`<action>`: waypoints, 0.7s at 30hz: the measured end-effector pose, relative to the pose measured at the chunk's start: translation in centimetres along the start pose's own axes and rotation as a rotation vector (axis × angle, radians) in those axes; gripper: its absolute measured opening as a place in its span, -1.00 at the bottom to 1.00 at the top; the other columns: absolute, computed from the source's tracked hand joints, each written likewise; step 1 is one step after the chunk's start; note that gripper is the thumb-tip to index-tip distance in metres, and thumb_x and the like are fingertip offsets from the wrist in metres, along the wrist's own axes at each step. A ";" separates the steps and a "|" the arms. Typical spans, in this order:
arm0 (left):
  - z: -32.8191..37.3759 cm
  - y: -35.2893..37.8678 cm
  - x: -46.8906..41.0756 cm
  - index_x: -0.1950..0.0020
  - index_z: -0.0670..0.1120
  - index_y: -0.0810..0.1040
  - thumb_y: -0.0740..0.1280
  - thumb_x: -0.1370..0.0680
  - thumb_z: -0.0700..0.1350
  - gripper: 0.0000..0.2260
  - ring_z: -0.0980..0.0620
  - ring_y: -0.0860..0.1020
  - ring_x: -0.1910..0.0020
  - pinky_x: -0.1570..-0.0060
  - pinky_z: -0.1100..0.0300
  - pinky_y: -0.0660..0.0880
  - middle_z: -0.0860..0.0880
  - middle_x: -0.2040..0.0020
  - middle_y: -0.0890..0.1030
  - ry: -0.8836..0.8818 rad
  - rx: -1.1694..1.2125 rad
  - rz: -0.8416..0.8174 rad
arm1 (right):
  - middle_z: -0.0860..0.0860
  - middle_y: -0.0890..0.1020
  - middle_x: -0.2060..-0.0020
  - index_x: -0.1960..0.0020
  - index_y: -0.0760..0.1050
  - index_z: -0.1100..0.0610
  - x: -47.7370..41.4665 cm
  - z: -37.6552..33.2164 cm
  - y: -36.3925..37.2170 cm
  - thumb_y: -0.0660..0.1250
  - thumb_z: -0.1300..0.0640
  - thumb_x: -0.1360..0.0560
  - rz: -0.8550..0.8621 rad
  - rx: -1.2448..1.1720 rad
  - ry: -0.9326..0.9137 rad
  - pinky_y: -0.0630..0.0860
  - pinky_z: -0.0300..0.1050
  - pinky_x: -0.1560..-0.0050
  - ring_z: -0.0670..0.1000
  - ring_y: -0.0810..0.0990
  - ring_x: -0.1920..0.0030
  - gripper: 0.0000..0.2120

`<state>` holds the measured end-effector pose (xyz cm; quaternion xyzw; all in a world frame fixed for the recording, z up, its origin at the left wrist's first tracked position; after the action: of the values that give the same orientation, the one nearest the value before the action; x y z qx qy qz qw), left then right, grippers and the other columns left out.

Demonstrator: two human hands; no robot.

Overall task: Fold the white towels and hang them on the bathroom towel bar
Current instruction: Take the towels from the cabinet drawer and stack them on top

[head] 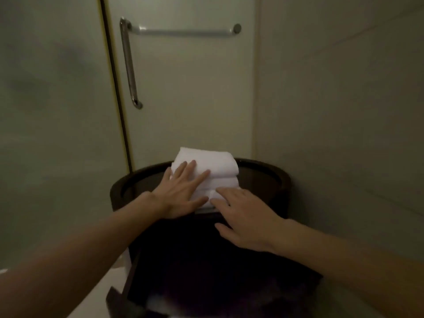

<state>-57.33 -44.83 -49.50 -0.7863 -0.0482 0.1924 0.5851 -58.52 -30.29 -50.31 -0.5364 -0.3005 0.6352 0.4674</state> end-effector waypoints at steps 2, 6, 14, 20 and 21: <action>0.2 0.0 0.3 -0.52 0.21 -0.21 -0.01 -0.55 0.31 -0.37 -0.14 -0.22 -0.52 -0.45 -0.22 -0.13 -0.12 -0.55 -0.24 -0.005 -0.023 0.004 | 0.19 0.41 -0.34 -0.36 0.36 0.14 1.3 -0.6 0.7 0.17 -0.13 -0.54 -0.037 0.021 -0.021 0.38 0.05 -0.30 0.16 0.40 -0.31 -0.51; 0.4 0.7 0.6 -0.53 0.22 -0.11 0.03 -0.54 0.31 -0.39 -0.16 -0.25 -0.52 -0.43 -0.27 -0.10 -0.12 -0.55 -0.27 -0.017 -0.050 -0.010 | 0.19 0.40 -0.33 -0.36 0.36 0.13 3.4 -1.0 2.2 0.13 -0.17 -0.56 -0.119 0.004 -0.035 0.38 0.05 -0.29 0.17 0.40 -0.31 -0.49; 0.7 2.2 0.1 -0.52 0.24 0.02 0.05 -0.54 0.30 -0.44 -0.18 -0.37 -0.48 -0.41 -0.29 -0.16 -0.13 -0.51 -0.37 -0.066 0.000 -0.030 | 0.18 0.31 -0.43 -0.43 0.31 0.10 6.0 -1.5 3.8 -0.01 -0.23 -0.60 -0.217 -0.131 -0.019 0.30 0.05 -0.35 0.14 0.33 -0.39 -0.44; 1.0 2.5 0.6 -0.53 0.21 -0.04 0.04 -0.51 0.34 -0.38 -0.19 -0.38 -0.47 -0.43 -0.28 -0.13 -0.15 -0.50 -0.39 -0.054 -0.036 0.015 | 0.11 0.35 -0.40 -0.37 0.39 0.05 6.6 -2.7 2.7 -0.04 -0.26 -0.57 -0.221 -0.271 -0.057 0.34 0.04 -0.29 0.09 0.40 -0.31 -0.44; 1.0 2.5 0.6 -0.53 0.21 -0.04 0.04 -0.51 0.34 -0.37 -0.20 -0.38 -0.47 -0.43 -0.28 -0.13 -0.15 -0.51 -0.38 -0.052 -0.038 0.022 | 0.10 0.37 -0.39 -0.35 0.41 0.05 6.9 -3.3 2.4 -0.03 -0.26 -0.56 -0.222 -0.286 -0.093 0.35 0.03 -0.28 0.08 0.42 -0.29 -0.44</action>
<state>-57.52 -44.52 -52.25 -0.7924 -0.0585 0.2182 0.5666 -55.95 -25.31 -55.99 -0.5310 -0.4662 0.5548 0.4392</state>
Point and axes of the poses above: each hand's wrist, its own x-axis away from the middle knuckle, its own y-axis out of the palm, z = x × y, the point moved 9 cm from there along -x, towards the middle knuckle
